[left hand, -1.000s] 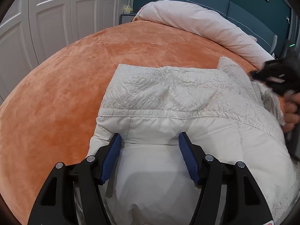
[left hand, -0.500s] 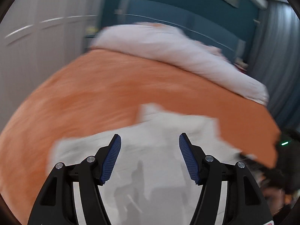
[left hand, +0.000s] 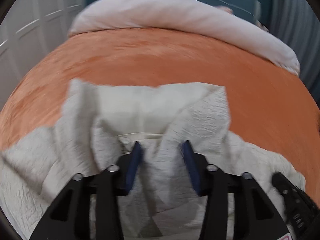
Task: Fold large clothes
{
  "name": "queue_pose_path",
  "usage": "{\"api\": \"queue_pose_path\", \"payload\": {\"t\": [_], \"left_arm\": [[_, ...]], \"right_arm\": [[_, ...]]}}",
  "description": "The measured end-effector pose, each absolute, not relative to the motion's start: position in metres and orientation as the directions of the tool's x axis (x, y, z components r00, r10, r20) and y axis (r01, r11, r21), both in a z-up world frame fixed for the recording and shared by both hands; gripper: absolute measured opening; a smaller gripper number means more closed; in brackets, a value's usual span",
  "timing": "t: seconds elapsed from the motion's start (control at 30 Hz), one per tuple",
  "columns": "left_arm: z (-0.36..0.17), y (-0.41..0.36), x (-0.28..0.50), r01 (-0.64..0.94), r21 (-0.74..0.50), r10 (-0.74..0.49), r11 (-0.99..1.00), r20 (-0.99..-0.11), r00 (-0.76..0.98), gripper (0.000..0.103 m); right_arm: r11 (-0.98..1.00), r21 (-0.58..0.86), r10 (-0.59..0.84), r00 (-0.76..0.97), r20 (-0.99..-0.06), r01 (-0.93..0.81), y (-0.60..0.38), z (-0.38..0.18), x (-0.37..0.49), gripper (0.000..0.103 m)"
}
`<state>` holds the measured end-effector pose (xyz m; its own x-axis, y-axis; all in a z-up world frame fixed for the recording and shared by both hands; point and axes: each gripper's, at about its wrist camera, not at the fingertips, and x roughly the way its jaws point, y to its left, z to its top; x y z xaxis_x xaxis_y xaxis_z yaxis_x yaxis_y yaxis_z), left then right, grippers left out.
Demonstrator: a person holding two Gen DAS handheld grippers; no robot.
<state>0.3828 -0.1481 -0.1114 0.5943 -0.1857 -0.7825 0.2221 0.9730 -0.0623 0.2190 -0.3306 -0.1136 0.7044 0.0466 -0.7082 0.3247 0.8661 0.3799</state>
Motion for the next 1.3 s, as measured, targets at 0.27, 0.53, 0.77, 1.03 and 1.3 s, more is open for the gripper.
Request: {"api": "queue_pose_path", "payload": {"t": [0.27,0.53,0.77,1.03,1.3], "left_arm": [[-0.113,-0.147,0.376,0.186,-0.017,-0.133,0.982,-0.766,0.629,0.040],[-0.114,-0.149,0.376,0.181,0.002,-0.114,0.983,-0.771,0.627,0.040],[-0.096,-0.114,0.375,0.086,-0.120,-0.147,0.989,-0.777,0.613,0.029],[-0.025,0.010,0.365,0.010,-0.041,-0.035,0.999,-0.683,0.729,0.071],[-0.097,0.081,0.388,-0.089,0.070,0.108,0.994,-0.830,0.548,0.060]], "right_arm": [[0.863,0.328,0.015,0.631,-0.776,0.384,-0.335,-0.117,0.234,0.000],[0.903,0.239,0.002,0.551,-0.834,0.357,-0.323,-0.107,0.251,0.000],[0.854,0.284,-0.018,0.569,-0.822,0.436,-0.369,-0.098,0.219,0.000],[0.929,0.352,0.198,0.650,-0.734,0.115,-0.275,-0.025,0.270,0.005],[0.906,0.366,0.421,0.370,-0.828,-0.214,-0.070,-0.079,0.402,0.003]]}}
